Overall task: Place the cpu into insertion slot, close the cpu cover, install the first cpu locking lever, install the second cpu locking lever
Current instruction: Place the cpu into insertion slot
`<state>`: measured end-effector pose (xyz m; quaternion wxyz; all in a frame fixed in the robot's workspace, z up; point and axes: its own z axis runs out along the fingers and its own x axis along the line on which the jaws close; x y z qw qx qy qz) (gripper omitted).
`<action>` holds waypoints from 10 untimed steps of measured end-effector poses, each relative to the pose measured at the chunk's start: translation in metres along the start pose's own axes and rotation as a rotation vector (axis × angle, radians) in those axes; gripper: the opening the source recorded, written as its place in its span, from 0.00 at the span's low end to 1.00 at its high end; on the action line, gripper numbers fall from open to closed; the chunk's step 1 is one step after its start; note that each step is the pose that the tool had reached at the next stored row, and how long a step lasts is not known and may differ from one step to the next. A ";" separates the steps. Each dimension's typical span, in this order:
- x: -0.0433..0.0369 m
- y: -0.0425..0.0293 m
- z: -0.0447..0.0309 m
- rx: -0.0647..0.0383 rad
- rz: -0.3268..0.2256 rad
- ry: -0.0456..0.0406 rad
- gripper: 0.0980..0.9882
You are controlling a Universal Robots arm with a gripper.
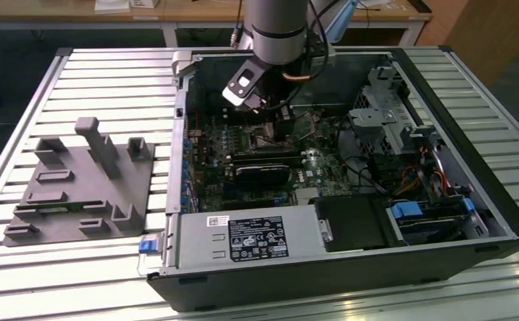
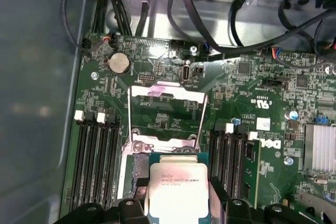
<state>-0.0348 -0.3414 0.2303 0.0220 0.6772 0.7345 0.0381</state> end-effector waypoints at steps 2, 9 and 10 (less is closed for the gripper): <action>0.0011 -0.0016 0.0009 0.000 0.000 0.0001 0.49; 0.0027 -0.0042 0.0037 -0.001 0.039 -0.0035 0.49; 0.0030 -0.0049 0.0039 -0.001 0.045 -0.0040 0.49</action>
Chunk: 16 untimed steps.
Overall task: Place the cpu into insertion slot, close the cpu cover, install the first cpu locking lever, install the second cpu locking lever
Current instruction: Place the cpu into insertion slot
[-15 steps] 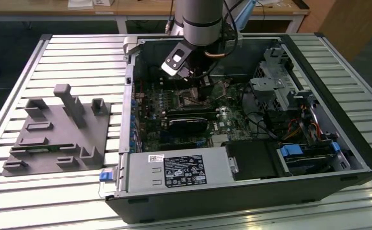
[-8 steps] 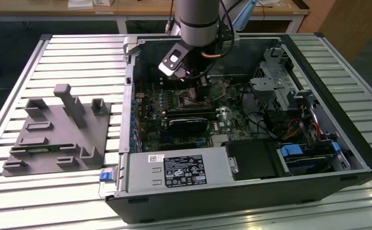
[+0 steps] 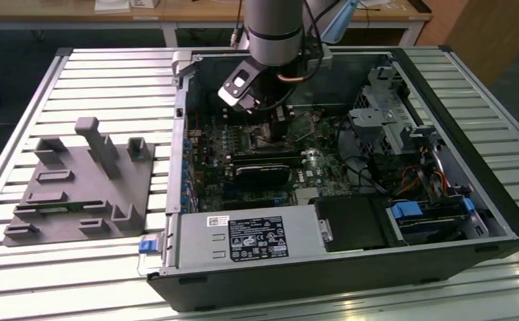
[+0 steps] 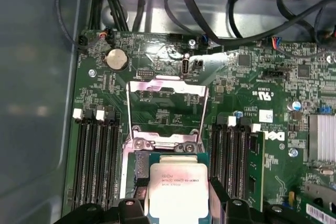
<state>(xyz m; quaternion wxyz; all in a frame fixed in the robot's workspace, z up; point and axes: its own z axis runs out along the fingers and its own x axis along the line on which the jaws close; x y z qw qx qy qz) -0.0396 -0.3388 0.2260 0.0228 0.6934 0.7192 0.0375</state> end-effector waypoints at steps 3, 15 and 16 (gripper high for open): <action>0.0011 -0.0029 0.0008 0.000 0.013 -0.0010 0.49; 0.0101 -0.0069 0.0083 -0.001 0.042 -0.0034 0.49; 0.0102 -0.0070 0.0092 -0.001 0.042 -0.0035 0.49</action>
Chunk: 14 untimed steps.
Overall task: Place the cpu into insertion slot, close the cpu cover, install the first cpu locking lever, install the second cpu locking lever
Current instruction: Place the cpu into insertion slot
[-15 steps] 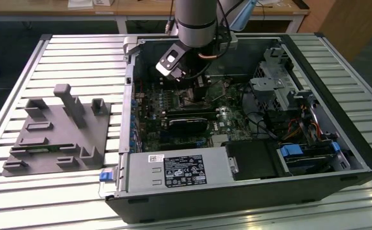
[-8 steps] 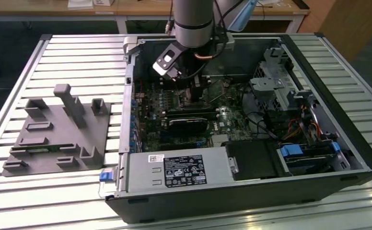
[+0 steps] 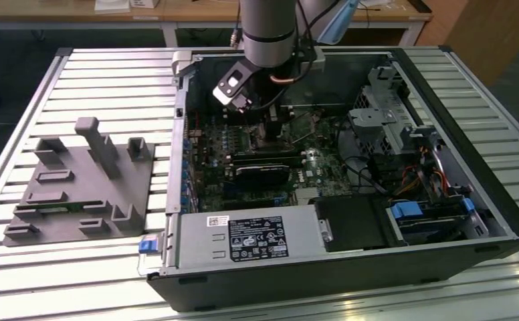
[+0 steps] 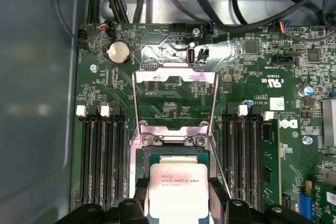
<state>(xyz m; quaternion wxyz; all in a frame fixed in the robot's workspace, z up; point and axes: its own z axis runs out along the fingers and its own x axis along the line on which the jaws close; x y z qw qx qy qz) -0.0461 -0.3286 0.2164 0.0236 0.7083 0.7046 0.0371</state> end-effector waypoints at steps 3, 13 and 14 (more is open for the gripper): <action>0.0001 -0.0003 0.0031 0.000 0.000 0.0000 0.49; 0.0009 -0.0011 0.0120 0.000 0.000 0.0000 0.49; 0.0011 -0.0011 0.0126 0.000 0.000 0.0000 0.49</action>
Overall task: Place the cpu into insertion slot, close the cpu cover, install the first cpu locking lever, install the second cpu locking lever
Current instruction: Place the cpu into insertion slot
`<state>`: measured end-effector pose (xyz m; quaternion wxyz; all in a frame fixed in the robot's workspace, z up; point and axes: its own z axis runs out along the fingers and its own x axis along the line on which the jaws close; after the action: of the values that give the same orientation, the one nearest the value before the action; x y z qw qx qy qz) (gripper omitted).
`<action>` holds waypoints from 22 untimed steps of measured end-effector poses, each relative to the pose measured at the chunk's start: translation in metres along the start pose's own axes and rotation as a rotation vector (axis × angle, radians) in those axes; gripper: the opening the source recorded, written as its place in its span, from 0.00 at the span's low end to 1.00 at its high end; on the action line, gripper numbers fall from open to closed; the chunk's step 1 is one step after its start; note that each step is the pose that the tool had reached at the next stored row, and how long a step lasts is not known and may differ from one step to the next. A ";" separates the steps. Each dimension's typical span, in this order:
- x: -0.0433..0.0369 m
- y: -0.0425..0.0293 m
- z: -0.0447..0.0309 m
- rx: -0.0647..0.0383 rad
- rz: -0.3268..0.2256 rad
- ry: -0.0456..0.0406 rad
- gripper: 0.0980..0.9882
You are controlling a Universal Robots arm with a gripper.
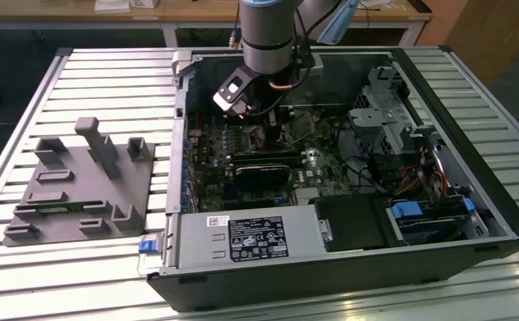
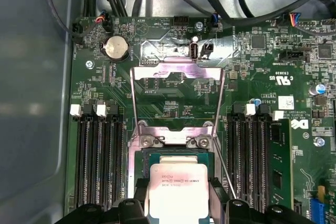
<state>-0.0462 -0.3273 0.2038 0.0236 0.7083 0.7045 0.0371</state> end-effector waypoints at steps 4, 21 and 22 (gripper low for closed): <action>0.0006 -0.0002 0.0018 0.000 0.000 0.0021 0.49; 0.0005 -0.0016 0.0089 0.003 0.002 0.0167 0.49; 0.0005 -0.0015 0.0090 0.003 0.002 0.0168 0.49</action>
<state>-0.0470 -0.3266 0.1947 0.0167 0.7086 0.7042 0.0421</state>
